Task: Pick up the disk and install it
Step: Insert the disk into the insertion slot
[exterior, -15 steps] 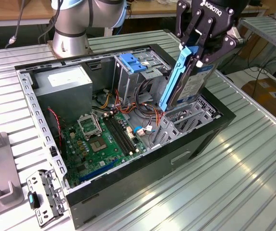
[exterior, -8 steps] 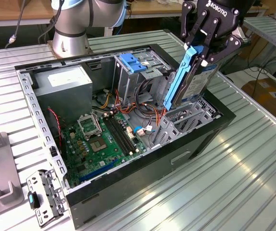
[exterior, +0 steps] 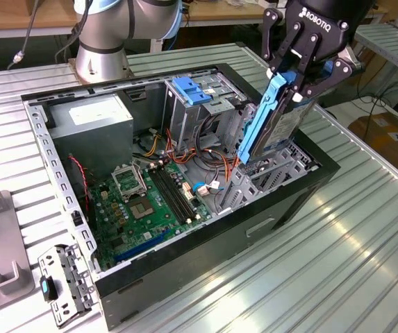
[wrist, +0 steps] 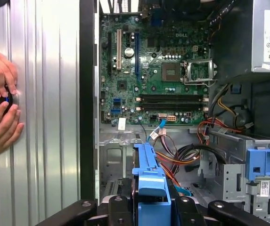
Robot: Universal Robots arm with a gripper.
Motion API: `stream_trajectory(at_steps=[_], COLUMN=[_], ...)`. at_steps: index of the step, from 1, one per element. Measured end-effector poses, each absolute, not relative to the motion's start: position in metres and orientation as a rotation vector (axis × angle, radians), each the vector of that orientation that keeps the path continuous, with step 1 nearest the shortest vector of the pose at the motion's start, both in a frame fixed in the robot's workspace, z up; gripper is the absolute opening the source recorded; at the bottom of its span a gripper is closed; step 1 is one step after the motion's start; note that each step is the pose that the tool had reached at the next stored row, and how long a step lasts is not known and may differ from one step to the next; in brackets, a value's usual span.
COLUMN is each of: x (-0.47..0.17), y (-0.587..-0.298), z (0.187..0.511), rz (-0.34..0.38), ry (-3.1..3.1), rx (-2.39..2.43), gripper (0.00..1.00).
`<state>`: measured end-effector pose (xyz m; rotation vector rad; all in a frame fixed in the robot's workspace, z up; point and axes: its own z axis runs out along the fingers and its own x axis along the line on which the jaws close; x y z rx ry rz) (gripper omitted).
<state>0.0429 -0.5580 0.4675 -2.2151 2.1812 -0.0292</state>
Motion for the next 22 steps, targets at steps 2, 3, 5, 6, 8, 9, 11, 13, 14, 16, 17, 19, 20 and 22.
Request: stream_trajectory(at_steps=[2,3,5,6,8,9,11,13,14,16,17,19,20,22], x=[0.044,0.047,0.049,0.049,0.049,0.049,0.049,0.049,0.049,0.049,0.049,0.049,0.049,0.049], y=[-0.558,-0.558,-0.558,-0.558,-0.559,-0.559,-0.559,-0.559,-0.559,-0.559,-0.559,-0.559,-0.559,-0.559], z=[0.465,0.462,0.459,0.459,0.458,0.457,0.457,0.456,0.456,0.456,0.456,0.456,0.456,0.456], rz=[-0.029,-0.029,-0.029,-0.029,-0.030,-0.030,-0.029,-0.029,-0.029,-0.029,-0.029,-0.029,-0.029,-0.029], ry=[2.168,2.169,2.181,2.186,2.198,2.204,2.207,2.208,2.210,2.211,2.211,2.212,2.211,2.212], rx=[-2.228,-2.227,-2.215,-2.210,-2.199,-2.192,-2.190,-2.189,-2.188,-2.186,-2.186,-2.186,-2.186,-2.186], gripper=[0.37,0.37,0.37,0.37,0.37,0.37,0.37,0.37,0.37,0.37,0.37,0.37,0.37,0.37])
